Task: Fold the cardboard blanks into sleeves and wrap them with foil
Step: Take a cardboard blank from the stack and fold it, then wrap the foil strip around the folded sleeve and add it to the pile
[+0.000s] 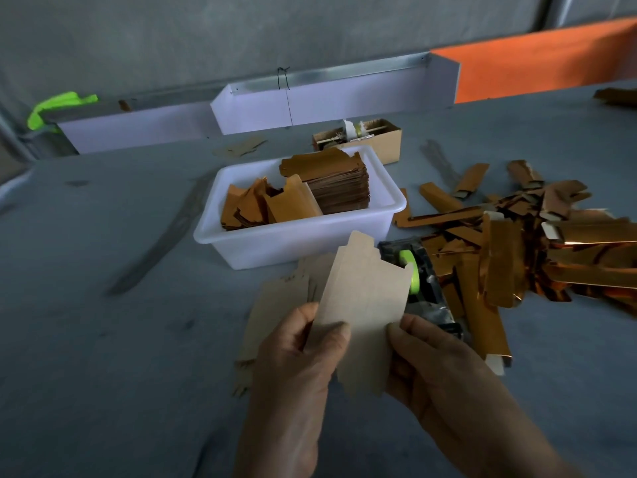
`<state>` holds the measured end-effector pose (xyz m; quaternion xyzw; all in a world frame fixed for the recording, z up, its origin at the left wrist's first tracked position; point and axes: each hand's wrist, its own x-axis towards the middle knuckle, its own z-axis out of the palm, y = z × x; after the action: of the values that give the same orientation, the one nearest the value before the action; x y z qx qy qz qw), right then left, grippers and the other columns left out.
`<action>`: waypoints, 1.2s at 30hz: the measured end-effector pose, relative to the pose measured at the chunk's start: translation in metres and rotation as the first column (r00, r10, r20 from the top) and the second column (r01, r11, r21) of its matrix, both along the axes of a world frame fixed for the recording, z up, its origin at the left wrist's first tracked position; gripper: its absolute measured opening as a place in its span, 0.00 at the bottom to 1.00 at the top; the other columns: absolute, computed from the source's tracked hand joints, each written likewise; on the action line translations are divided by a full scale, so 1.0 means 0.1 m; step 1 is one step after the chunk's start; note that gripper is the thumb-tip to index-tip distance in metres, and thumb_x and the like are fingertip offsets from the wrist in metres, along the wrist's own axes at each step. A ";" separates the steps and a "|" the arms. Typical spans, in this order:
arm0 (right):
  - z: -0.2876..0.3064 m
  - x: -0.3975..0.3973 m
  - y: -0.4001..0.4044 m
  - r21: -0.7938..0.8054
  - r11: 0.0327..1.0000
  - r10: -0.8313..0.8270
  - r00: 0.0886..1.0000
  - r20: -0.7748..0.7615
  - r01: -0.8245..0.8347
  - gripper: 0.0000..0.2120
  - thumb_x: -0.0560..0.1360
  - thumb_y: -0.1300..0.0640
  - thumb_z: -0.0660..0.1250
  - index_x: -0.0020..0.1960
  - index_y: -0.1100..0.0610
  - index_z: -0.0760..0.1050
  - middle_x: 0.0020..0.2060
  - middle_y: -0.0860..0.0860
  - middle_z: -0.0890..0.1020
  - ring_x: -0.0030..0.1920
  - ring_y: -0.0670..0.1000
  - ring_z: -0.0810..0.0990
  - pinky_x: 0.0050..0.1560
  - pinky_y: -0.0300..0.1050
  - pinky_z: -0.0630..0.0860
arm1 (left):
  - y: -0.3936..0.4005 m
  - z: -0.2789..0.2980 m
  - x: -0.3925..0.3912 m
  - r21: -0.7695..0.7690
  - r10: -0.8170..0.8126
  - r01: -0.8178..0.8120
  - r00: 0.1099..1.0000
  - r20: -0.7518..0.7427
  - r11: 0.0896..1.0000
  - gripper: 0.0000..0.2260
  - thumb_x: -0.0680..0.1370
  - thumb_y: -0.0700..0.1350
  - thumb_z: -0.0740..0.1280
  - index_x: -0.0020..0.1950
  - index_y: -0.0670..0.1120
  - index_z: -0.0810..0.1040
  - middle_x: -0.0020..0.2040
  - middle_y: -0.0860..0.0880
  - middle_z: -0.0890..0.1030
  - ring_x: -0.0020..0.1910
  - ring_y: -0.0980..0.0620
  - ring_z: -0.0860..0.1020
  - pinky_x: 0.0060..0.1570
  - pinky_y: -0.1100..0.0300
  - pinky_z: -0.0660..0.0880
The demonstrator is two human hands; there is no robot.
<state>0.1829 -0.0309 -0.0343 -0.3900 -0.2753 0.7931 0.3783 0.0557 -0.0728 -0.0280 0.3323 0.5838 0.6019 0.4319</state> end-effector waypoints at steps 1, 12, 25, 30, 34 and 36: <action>0.02 0.01 -0.01 0.036 0.999 0.010 0.994 0.105 -0.013 0.08 0.78 0.62 0.61 0.49 0.59 0.79 0.43 0.57 0.85 0.44 0.54 0.84 0.43 0.49 0.82 | 0.00 -0.02 -0.02 0.002 0.014 -0.014 0.999 -0.046 1.000 0.09 0.70 0.42 0.73 0.49 0.46 0.83 0.39 0.45 0.84 0.38 0.50 0.80 0.38 0.56 0.75; 0.44 0.08 -0.01 0.772 0.167 -0.669 0.505 0.546 -0.613 0.13 0.73 0.52 0.61 0.52 0.53 0.81 0.47 0.49 0.83 0.53 0.52 0.79 0.51 0.51 0.78 | -0.08 0.21 -0.19 0.044 -0.030 0.062 0.856 -0.516 0.997 0.21 0.70 0.40 0.73 0.55 0.63 0.78 0.42 0.60 0.84 0.41 0.64 0.81 0.38 0.74 0.73; 0.15 -0.04 -0.01 0.483 0.874 -0.211 0.856 0.471 -0.050 0.03 0.68 0.51 0.69 0.39 0.49 0.81 0.33 0.45 0.82 0.35 0.42 0.77 0.31 0.38 0.73 | 0.03 0.02 0.07 0.060 0.001 -0.018 0.966 0.259 0.998 0.13 0.62 0.41 0.72 0.46 0.46 0.85 0.44 0.40 0.85 0.41 0.45 0.84 0.36 0.57 0.80; 0.14 -0.02 -0.03 0.704 0.685 -0.442 0.659 0.608 -0.190 0.03 0.66 0.46 0.68 0.36 0.43 0.76 0.35 0.37 0.79 0.39 0.36 0.76 0.34 0.28 0.72 | 0.06 -0.02 0.05 0.035 0.117 -0.123 0.984 0.137 0.992 0.15 0.57 0.46 0.74 0.43 0.49 0.85 0.40 0.43 0.85 0.38 0.46 0.84 0.35 0.57 0.78; 0.09 -0.03 -0.04 0.766 0.598 -0.525 0.609 0.595 -0.234 0.04 0.68 0.48 0.70 0.37 0.44 0.76 0.32 0.41 0.78 0.42 0.37 0.75 0.37 0.26 0.70 | 0.06 -0.02 0.03 0.020 0.126 -0.128 0.988 0.090 0.992 0.14 0.57 0.46 0.76 0.42 0.50 0.85 0.38 0.43 0.85 0.38 0.45 0.84 0.35 0.58 0.78; 0.07 -0.05 -0.05 0.802 0.542 -0.573 0.587 0.572 -0.252 0.03 0.67 0.49 0.70 0.37 0.45 0.76 0.32 0.41 0.77 0.42 0.39 0.74 0.37 0.28 0.70 | 0.05 -0.02 0.02 -0.001 0.141 -0.141 0.989 0.054 0.990 0.09 0.63 0.41 0.76 0.41 0.50 0.85 0.37 0.43 0.85 0.37 0.45 0.84 0.34 0.56 0.78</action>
<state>0.1781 -0.0363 -0.0272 -0.4992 -0.7049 0.2607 0.4311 0.0573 -0.0675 -0.0304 0.2745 0.5932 0.6403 0.4035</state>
